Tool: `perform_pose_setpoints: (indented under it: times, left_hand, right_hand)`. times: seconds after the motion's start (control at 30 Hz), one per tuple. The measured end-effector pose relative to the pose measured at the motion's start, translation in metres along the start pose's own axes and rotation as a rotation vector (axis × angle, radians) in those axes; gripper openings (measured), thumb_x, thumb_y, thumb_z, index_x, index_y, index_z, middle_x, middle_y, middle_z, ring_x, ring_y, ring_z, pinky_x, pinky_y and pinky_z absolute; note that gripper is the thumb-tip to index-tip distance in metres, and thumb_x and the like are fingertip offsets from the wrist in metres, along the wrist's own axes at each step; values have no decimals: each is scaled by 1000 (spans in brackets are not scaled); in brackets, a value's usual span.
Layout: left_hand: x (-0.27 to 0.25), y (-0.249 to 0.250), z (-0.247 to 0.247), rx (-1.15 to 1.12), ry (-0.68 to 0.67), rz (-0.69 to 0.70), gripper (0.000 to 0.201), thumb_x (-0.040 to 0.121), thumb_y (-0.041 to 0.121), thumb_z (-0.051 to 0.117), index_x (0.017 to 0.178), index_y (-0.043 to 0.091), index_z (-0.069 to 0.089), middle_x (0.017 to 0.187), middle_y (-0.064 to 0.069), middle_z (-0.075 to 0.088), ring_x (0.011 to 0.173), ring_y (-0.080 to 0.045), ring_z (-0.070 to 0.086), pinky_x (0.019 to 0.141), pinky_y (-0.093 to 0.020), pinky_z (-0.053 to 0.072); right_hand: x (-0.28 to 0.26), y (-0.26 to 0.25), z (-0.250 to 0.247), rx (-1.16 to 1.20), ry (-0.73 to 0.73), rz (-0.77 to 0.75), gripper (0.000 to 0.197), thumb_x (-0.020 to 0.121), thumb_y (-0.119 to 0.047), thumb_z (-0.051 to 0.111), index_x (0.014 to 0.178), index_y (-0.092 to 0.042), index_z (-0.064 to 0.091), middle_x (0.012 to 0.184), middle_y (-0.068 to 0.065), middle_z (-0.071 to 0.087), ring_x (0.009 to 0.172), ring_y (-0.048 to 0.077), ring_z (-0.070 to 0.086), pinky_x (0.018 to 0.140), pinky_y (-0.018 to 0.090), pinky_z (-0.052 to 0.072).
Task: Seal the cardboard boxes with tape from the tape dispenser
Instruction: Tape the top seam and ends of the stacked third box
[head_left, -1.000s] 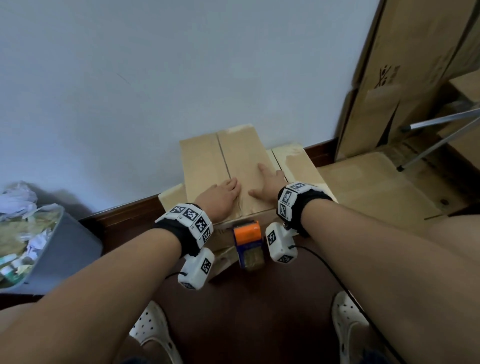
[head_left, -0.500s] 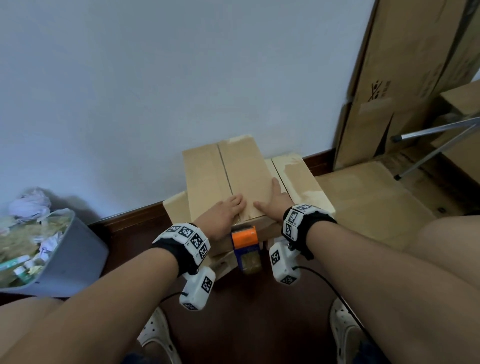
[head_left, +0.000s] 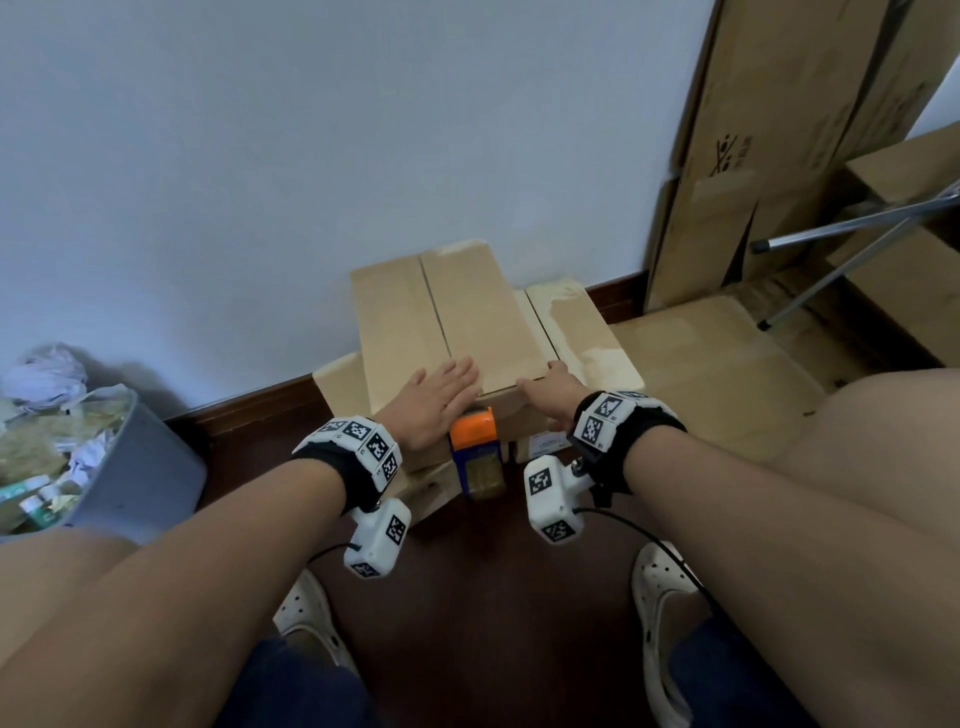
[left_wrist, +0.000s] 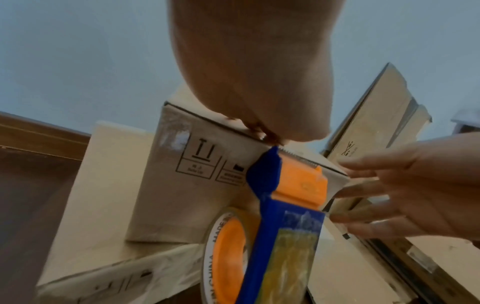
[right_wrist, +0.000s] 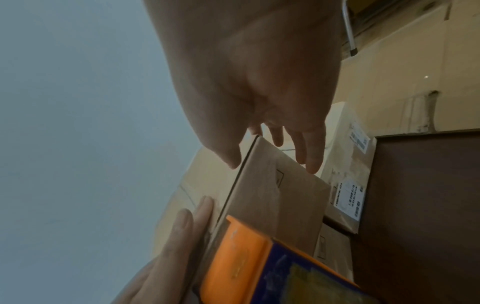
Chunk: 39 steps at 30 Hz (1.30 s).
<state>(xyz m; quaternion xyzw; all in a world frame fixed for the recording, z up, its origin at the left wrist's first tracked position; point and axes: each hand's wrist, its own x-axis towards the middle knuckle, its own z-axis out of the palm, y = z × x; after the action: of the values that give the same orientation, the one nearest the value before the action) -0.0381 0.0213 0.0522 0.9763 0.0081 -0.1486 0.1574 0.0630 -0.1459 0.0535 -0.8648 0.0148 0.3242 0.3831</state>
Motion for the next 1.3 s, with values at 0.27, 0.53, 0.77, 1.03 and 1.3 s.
perform_pose_setpoints:
  times: [0.27, 0.53, 0.77, 1.03, 1.3]
  left_hand:
    - [1, -5, 8, 110, -24, 12, 54, 102, 43, 8, 153, 29, 0, 160, 10, -6, 147, -7, -6, 118, -39, -5]
    - [2, -10, -8, -293, 76, 34, 60, 95, 51, 4, 152, 33, 10, 159, 16, 7, 147, -6, 6, 121, -41, 1]
    - [3, -13, -7, -106, -47, 49, 71, 87, 42, -2, 152, 25, 18, 161, 4, 8, 148, -18, 1, 118, -41, -2]
    - [3, -11, -5, 3, -59, 42, 49, 105, 24, 12, 153, 17, 13, 161, -2, 6, 149, -24, 2, 117, -43, 3]
    - [2, -11, -1, -36, -37, 45, 67, 91, 44, 1, 152, 24, 20, 161, 2, 10, 148, -21, 4, 117, -47, 2]
  right_hand:
    - [-29, 10, -6, 91, -231, 122, 25, 99, -11, 38, 75, -17, 43, 82, 3, 49, 99, 29, 57, 79, 32, 51]
    - [-37, 27, 32, 149, -578, 149, 49, 82, -37, 73, 119, -8, 62, 122, 13, 66, 109, 29, 63, 102, 44, 46]
    - [-5, 57, 68, 182, -425, 73, 105, 36, -81, 77, 117, -15, 64, 112, 8, 71, 101, 28, 68, 93, 46, 53]
    - [-31, 63, 69, 240, -426, 68, 118, 40, -90, 62, 131, -15, 52, 124, 10, 63, 110, 31, 63, 99, 50, 46]
    - [-50, 61, 71, 246, -365, 35, 116, 47, -91, 55, 131, -12, 54, 126, 10, 62, 114, 30, 62, 99, 47, 49]
